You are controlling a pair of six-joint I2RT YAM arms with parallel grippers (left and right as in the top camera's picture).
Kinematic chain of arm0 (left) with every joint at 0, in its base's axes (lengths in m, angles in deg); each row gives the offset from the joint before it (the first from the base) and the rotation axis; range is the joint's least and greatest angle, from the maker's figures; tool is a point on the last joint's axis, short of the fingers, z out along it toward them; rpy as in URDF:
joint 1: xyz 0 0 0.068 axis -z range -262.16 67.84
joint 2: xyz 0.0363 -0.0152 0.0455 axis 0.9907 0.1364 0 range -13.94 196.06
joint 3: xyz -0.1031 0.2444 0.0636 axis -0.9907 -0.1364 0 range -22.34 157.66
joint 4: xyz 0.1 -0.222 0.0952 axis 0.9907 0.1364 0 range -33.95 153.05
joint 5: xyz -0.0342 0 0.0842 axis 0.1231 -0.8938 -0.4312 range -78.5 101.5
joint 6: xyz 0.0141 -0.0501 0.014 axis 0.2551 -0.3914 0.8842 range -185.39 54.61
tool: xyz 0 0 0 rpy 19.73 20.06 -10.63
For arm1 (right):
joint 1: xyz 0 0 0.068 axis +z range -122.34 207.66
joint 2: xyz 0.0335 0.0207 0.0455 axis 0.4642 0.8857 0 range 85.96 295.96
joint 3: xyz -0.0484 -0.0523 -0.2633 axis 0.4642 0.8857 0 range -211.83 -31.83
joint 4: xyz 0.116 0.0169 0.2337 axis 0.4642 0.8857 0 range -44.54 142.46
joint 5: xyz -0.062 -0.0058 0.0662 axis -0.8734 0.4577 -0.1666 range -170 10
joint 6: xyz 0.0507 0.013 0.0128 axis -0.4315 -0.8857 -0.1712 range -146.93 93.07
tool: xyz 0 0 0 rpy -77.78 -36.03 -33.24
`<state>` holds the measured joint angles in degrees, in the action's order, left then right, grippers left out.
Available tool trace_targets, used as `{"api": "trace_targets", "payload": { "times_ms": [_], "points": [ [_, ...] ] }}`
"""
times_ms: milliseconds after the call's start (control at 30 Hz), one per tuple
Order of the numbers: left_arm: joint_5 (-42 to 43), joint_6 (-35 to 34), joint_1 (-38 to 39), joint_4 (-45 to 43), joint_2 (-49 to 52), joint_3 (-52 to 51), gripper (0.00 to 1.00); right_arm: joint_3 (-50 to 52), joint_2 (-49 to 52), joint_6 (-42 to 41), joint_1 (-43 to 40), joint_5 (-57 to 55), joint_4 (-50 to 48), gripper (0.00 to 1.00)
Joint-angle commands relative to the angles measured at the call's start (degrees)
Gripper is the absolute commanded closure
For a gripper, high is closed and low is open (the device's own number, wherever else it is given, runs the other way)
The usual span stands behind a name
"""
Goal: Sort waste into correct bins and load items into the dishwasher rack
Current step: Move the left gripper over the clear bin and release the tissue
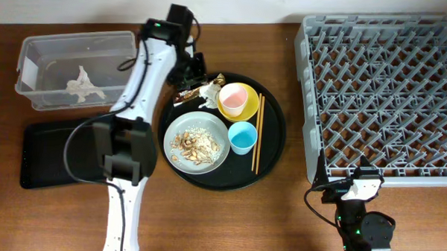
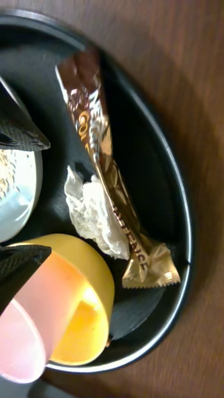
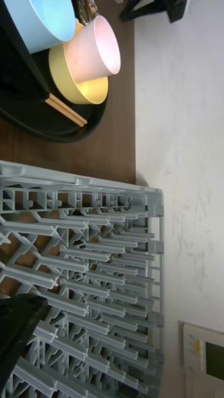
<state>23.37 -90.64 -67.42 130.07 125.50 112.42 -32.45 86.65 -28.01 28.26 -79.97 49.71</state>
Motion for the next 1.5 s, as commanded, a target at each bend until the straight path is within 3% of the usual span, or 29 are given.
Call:
{"api": "trace_targets", "payload": {
  "times_ms": [0,200,533,633,700,900,1167,1467],
  "points": [
    [-4.52,-6.03,2.32,-1.55,2.21,-0.07,0.52,0.31,-0.33,0.00,-0.33,0.15,0.28,0.02],
    [-5.49,-10.60,4.00,-3.17,5.46,-0.20,0.52,0.31,-0.33,-0.02,-0.33,0.15,0.28,0.02],
    [-5.73,-11.28,3.89,-4.17,8.76,-0.28,0.52,0.31,-0.33,-0.02,-0.33,0.15,0.28,0.02],
    [-5.07,-11.21,3.91,-3.93,8.57,-0.13,0.85,0.31,-0.33,-0.02,-0.33,0.15,0.28,0.02],
    [-3.91,-11.21,3.89,-3.34,8.41,0.02,0.99,0.31,-0.33,0.00,-0.33,0.15,0.28,0.02],
    [-2.23,-11.19,3.85,1.88,6.56,2.45,0.99,0.31,-0.33,-0.02,-0.33,0.15,0.28,0.02],
    [-2.99,-11.19,3.19,5.51,-6.95,6.32,0.99,0.31,-0.33,-0.02,-0.33,0.15,0.28,0.02],
    [-19.50,-11.23,-4.37,0.70,-15.13,6.32,0.99,0.31,-0.33,-0.02,-0.33,0.15,0.28,0.02]
  ]
}}
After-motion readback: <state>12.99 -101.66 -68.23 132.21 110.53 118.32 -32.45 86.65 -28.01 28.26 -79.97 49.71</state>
